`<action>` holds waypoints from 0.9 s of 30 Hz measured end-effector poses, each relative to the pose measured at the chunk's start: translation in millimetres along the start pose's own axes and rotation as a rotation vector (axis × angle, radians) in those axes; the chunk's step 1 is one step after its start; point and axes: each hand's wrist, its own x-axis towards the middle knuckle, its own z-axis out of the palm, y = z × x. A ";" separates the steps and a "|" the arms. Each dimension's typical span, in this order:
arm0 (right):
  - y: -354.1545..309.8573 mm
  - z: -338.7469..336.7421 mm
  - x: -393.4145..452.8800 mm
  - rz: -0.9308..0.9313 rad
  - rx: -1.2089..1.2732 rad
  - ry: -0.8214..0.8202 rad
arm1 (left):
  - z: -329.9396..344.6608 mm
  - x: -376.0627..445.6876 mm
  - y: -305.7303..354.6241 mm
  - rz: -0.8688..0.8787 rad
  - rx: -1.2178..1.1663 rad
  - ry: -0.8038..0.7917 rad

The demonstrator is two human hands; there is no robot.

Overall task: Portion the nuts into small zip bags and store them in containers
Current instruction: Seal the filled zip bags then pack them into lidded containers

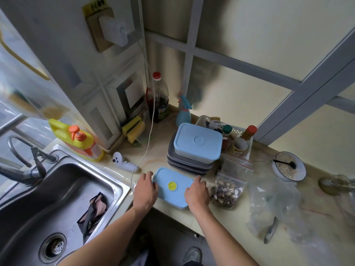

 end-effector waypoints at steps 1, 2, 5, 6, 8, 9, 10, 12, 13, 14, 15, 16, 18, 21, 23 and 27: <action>-3.3 0.0 -1.0 -0.049 -0.053 0.048 | 0.7 1.2 1.3 0.034 0.033 -0.017; -6.5 1.8 -1.6 -0.110 -0.089 0.093 | 1.4 2.4 2.0 0.095 0.078 -0.024; -8.1 15.8 -0.2 -0.301 -0.052 0.180 | 8.1 9.6 2.1 0.478 0.307 -0.080; -6.9 21.6 1.0 -0.355 -0.047 0.203 | 11.5 11.6 2.4 0.583 0.386 -0.115; -3.9 30.9 1.6 -0.410 -0.057 0.223 | 18.5 15.2 -0.8 0.638 0.477 -0.168; -2.5 35.3 1.3 -0.419 -0.053 0.229 | 21.6 15.9 -3.8 0.604 0.497 -0.188; -1.0 39.6 0.6 -0.415 -0.043 0.230 | 24.6 16.1 -8.1 0.554 0.514 -0.210; 2.2 48.7 -1.6 -0.397 -0.041 0.228 | 29.4 15.6 -15.9 0.488 0.552 -0.266; 3.7 53.0 -2.4 -0.392 -0.046 0.231 | 30.9 15.3 -17.4 0.485 0.568 -0.279; 4.6 56.5 -3.6 -0.388 -0.046 0.232 | 31.6 15.3 -17.5 0.490 0.577 -0.286; 5.0 59.2 -4.7 -0.386 -0.044 0.230 | 31.2 14.8 -16.6 0.494 0.576 -0.292; 4.9 60.6 -5.8 -0.385 -0.044 0.223 | 31.7 14.5 -16.0 0.501 0.567 -0.286; 5.2 62.5 -6.2 -0.394 -0.046 0.217 | 32.1 12.3 -15.5 0.503 0.538 -0.293; 6.6 65.0 -3.1 -0.412 -0.049 0.216 | 27.5 13.3 -14.4 0.502 0.468 -0.339; 6.6 66.8 0.2 -0.425 -0.045 0.217 | 23.7 20.4 -16.9 0.545 0.420 -0.396; 6.9 67.0 2.3 -0.450 -0.069 0.213 | 16.0 29.9 -22.0 0.608 0.414 -0.483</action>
